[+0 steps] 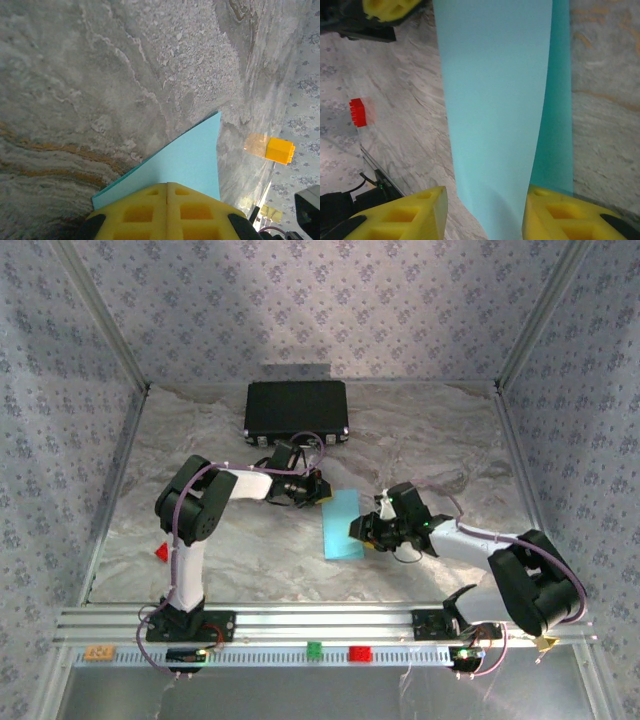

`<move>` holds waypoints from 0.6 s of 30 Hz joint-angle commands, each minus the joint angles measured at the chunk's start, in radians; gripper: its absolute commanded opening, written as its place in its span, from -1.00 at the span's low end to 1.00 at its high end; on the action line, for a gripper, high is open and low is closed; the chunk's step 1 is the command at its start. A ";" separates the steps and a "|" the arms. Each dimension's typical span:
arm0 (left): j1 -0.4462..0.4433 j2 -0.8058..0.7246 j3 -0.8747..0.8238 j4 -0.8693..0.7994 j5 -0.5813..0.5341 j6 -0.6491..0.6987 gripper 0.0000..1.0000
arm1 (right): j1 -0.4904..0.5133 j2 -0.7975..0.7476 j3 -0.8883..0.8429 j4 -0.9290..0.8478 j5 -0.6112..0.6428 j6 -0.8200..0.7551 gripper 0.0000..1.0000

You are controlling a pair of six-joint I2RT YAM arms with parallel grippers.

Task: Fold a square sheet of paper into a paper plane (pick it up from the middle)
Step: Fold the triangle a second time at the center of the table.

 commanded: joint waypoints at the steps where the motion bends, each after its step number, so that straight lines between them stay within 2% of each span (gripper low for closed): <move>1: -0.004 0.032 -0.018 -0.064 -0.029 0.007 -0.99 | -0.021 0.025 -0.009 0.077 -0.049 0.012 -0.16; 9: -0.012 0.032 -0.003 -0.070 -0.025 0.008 -0.98 | -0.055 0.064 -0.005 0.117 -0.079 0.011 -0.19; 18: -0.018 0.028 0.004 -0.063 -0.014 0.008 -0.93 | -0.084 0.112 -0.006 0.167 -0.110 0.011 -0.33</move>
